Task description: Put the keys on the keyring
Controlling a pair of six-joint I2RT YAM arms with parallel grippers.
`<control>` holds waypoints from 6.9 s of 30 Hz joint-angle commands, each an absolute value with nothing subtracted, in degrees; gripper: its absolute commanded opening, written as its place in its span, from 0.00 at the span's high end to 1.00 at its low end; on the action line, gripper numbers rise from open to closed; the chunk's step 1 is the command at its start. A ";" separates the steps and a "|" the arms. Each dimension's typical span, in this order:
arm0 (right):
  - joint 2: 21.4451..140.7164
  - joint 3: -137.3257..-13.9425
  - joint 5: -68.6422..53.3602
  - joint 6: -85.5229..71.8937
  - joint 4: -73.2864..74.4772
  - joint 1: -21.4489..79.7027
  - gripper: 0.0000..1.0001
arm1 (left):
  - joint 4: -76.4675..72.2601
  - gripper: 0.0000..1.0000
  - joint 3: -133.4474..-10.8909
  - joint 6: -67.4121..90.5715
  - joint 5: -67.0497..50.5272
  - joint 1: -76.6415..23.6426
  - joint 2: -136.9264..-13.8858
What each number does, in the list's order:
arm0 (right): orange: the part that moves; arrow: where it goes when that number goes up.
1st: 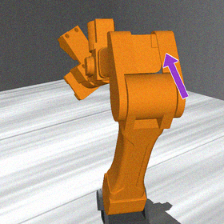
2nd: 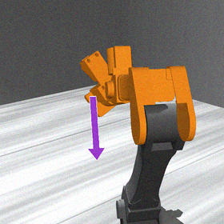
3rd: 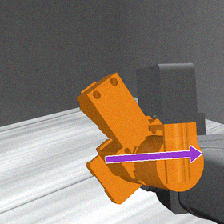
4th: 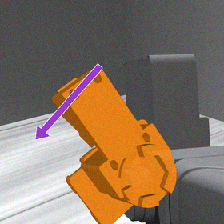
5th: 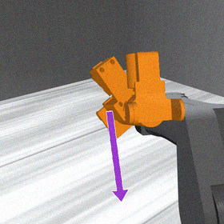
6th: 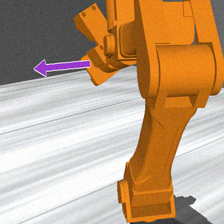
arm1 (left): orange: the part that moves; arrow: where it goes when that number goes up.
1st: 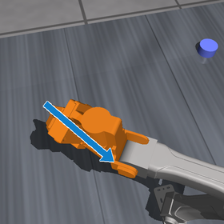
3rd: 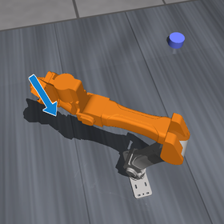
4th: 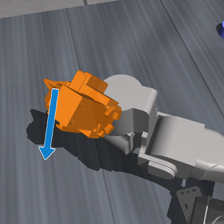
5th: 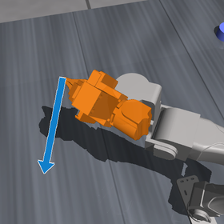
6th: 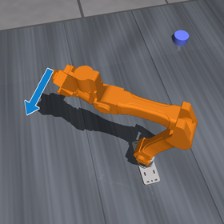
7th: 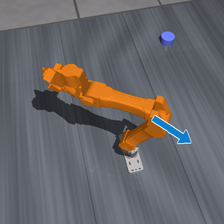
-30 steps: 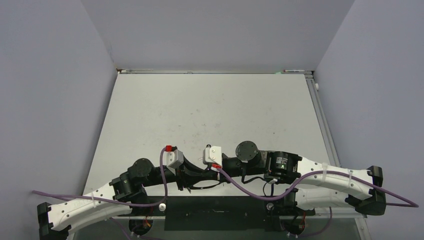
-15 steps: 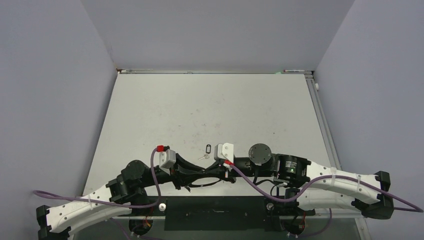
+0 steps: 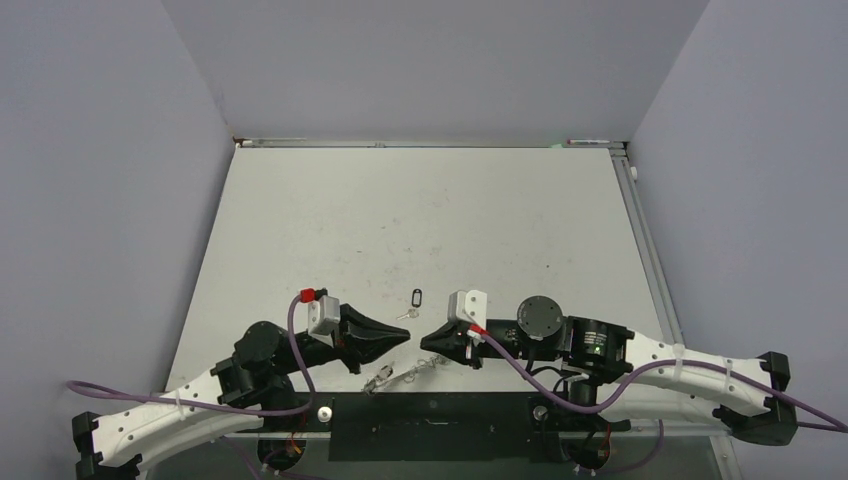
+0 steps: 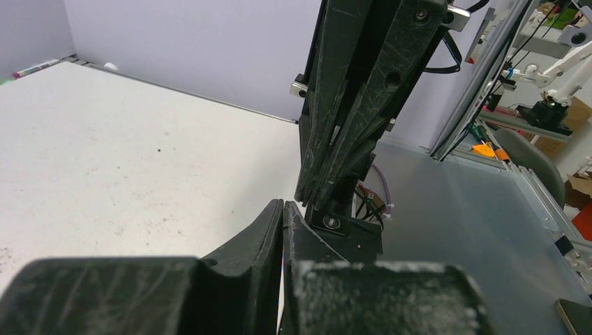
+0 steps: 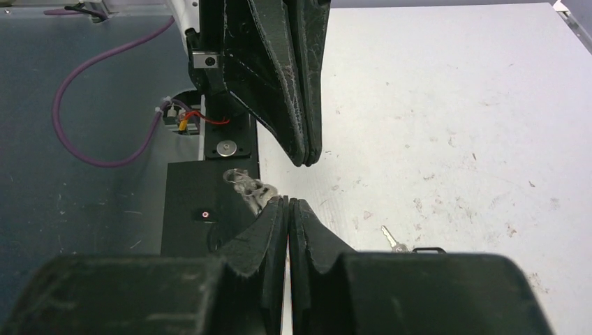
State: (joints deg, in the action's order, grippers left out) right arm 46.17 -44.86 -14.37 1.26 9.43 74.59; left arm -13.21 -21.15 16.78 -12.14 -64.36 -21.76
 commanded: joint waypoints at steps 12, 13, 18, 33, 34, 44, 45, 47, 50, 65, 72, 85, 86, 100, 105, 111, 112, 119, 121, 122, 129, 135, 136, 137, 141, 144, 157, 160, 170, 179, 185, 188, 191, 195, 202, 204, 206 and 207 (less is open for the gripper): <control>53.84 -42.58 15.30 -17.57 9.53 74.42 0.45 | -5.10 0.86 -24.98 16.44 11.80 -64.25 -22.91; 55.39 -42.35 17.01 -21.50 10.94 74.51 0.44 | -3.21 0.79 -25.35 16.77 13.52 -64.25 -22.63; 63.18 -39.95 18.20 -36.77 15.93 78.76 0.44 | 12.07 0.50 -31.16 20.41 22.85 -64.24 -22.38; 95.59 -52.55 25.43 -30.79 10.99 93.39 0.31 | 34.26 0.41 -39.40 19.56 30.47 -64.23 -15.09; 97.22 -53.54 25.22 -30.16 11.21 93.57 0.31 | 34.18 0.41 -39.15 19.67 30.29 -64.25 -14.13; 102.89 -55.80 23.83 -24.07 15.15 93.67 0.30 | 33.93 0.41 -39.03 19.51 30.32 -64.21 -12.65; 102.61 -55.54 23.97 -23.23 15.50 93.61 0.30 | 34.08 0.41 -39.11 19.51 30.26 -64.22 -12.67; 101.90 -54.91 25.84 -22.28 16.31 93.14 0.30 | 34.02 0.41 -39.11 19.51 30.30 -64.23 -12.59; 99.96 -52.93 27.32 -20.91 16.01 90.10 0.31 | 34.05 0.41 -39.11 19.51 30.28 -64.18 -12.34; 88.38 -48.38 27.13 -13.56 10.32 74.55 0.34 | 34.01 0.42 -38.94 19.42 30.22 -64.16 -12.92; 76.60 -45.17 26.80 -24.83 10.57 73.44 0.36 | 34.01 0.42 -38.85 19.42 30.26 -64.17 -12.67; 62.87 -31.90 8.17 -35.30 6.33 62.82 0.46 | 31.85 0.41 -37.06 19.34 28.60 -64.16 -12.59; 63.55 -32.39 9.07 -36.59 6.84 62.30 0.47 | 30.81 0.41 -36.38 19.34 27.89 -64.18 -13.02; 53.74 -31.47 24.81 -35.56 9.38 56.70 0.44 | -1.33 0.33 -23.87 23.88 10.62 -63.82 -38.71; 48.94 -33.05 21.72 -32.37 12.54 56.22 0.41 | -7.32 0.34 -23.20 16.59 9.18 -63.31 -47.74; 47.04 -33.01 18.84 -31.40 13.21 56.21 0.42 | -11.64 0.42 -25.87 12.54 3.58 -63.23 -61.52; 46.70 -32.97 18.63 -31.30 13.41 56.17 0.42 | -11.24 0.45 -26.76 12.36 3.41 -63.13 -63.18; 44.34 -33.13 17.30 -30.67 14.13 56.24 0.43 | -13.54 0.56 -29.26 10.43 2.23 -62.59 -72.39; 44.01 -33.08 17.13 -30.64 14.22 56.17 0.43 | -14.72 0.58 -29.25 10.37 1.90 -62.31 -73.72; 43.89 -32.93 16.97 -30.59 14.26 56.21 0.43 | -15.02 0.60 -29.37 10.37 1.85 -62.12 -74.24; 43.42 -32.70 16.43 -30.22 14.11 56.19 0.43 | -16.38 0.69 -30.70 9.80 1.80 -61.10 -78.41; 43.34 -32.52 16.13 -29.92 13.99 56.22 0.44 | -16.39 0.74 -31.88 9.49 1.69 -61.01 -81.55; 43.27 -32.45 16.10 -29.97 13.92 56.17 0.44 | -16.36 0.76 -32.02 9.49 1.78 -61.00 -81.81; 43.14 -32.37 16.13 -29.95 13.92 56.16 0.44 | -16.24 0.78 -32.14 9.49 1.96 -61.00 -82.09; 42.68 -32.08 15.97 -29.84 13.96 56.22 0.44 | -16.13 0.83 -32.55 9.41 2.49 -61.00 -82.96; 42.35 -31.94 15.95 -29.78 14.28 56.16 0.44 | -15.79 0.84 -33.18 9.40 2.45 -61.00 -83.92; 41.18 -32.21 15.45 -29.31 15.04 56.19 0.44 | -14.75 1.00 -33.56 9.23 1.96 -61.00 -83.15; 39.99 -32.87 14.81 -28.50 15.32 56.23 0.44 | -13.00 1.00 -33.39 9.32 0.59 -61.08 -78.17; 33.40 -34.41 8.58 -22.84 12.88 56.23 0.44 | -1.75 1.00 -36.01 9.89 -3.30 -61.17 -63.10; 30.15 -32.19 -12.60 -19.91 -1.08 56.32 0.46 | 10.72 1.00 -42.61 11.95 -6.25 -61.52 -52.34; 33.66 -32.84 -22.47 -16.52 -9.51 56.51 0.50 | 18.21 1.00 -45.77 12.76 -7.04 -61.63 -46.62; 36.14 -33.65 -26.95 -13.00 -11.18 56.68 0.52 | 19.79 1.00 -45.70 12.41 -9.44 -61.69 -43.64; 39.01 -34.70 -28.34 -10.57 -12.67 56.81 0.53 | 19.80 1.00 -44.65 12.16 -11.61 -61.70 -40.37; 42.59 -34.79 -27.24 -8.78 -15.34 56.86 0.56 | 19.47 1.00 -43.88 11.96 -14.80 -61.79 -37.00; 49.34 -34.21 -33.54 -9.86 -21.61 57.86 0.63 | 19.15 1.00 -42.57 12.62 -14.67 -61.96 -33.94; 49.92 -34.14 -34.52 -9.66 -22.79 59.12 0.63 | 18.85 1.00 -42.45 12.82 -14.91 -62.14 -33.93; 50.36 -34.61 -34.37 -8.78 -22.56 60.83 0.64 | 18.75 1.00 -42.45 12.91 -15.17 -62.19 -33.93; 50.67 -34.97 -34.22 -8.26 -22.18 61.55 0.64 | 18.65 1.00 -42.45 12.92 -15.20 -62.14 -33.93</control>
State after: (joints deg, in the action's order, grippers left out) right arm 50.37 -32.60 -30.96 -10.39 -16.14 58.94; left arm 21.32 -41.95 11.99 -13.87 -61.84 -34.24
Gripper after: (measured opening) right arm 0.364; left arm 0.007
